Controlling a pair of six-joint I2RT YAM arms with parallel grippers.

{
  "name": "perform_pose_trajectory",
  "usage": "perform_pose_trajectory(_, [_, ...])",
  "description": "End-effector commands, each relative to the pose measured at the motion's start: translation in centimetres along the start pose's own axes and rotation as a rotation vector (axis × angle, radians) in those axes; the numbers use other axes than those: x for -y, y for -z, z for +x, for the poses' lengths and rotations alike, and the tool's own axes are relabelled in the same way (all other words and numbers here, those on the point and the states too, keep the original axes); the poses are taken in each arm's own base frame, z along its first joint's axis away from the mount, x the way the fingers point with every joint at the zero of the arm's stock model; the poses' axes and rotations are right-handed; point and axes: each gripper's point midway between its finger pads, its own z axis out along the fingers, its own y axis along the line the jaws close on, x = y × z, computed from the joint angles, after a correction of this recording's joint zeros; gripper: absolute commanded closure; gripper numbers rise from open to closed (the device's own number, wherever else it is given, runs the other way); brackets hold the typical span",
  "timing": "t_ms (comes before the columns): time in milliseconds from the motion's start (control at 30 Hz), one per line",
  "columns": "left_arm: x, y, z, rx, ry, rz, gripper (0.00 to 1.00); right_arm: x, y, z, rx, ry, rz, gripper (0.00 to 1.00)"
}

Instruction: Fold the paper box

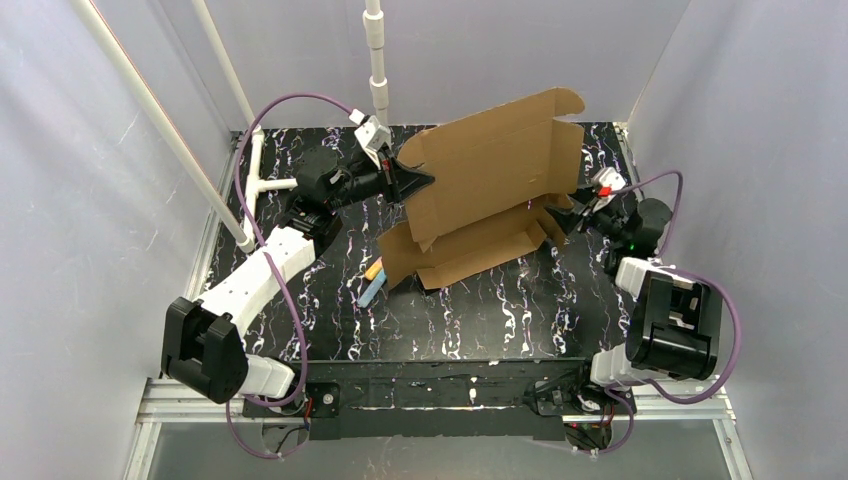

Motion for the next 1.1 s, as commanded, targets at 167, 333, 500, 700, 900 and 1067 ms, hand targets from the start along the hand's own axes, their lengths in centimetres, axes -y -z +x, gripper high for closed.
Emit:
perform_pose_trajectory(167, [1.4,0.5,0.3,-0.022,-0.008,0.046,1.00,-0.3,4.3,1.8,-0.154,-0.052,-0.248,0.33])
perform_pose_trajectory(333, [1.5,0.3,0.3,-0.027,-0.002,0.063,1.00,-1.7,5.9,1.0,-0.157,-0.002,-0.372,0.33])
perform_pose_trajectory(500, [2.0,0.4,0.3,-0.029,-0.007,0.084,1.00,-0.7,6.7,-0.2,-0.151,-0.140,-0.376,0.33])
perform_pose_trajectory(700, [2.0,0.5,0.5,-0.035,-0.003,0.090,1.00,0.6,6.5,-1.2,-0.144,-0.146,-0.355,0.34])
perform_pose_trajectory(900, [2.1,0.5,0.3,-0.032,-0.003,0.091,1.00,3.6,7.2,1.1,-0.357,-0.229,-0.307,0.02])
perform_pose_trajectory(1067, [2.2,0.5,0.3,-0.034,-0.002,0.094,1.00,8.0,9.0,2.7,-0.542,-0.041,-0.026,0.02])
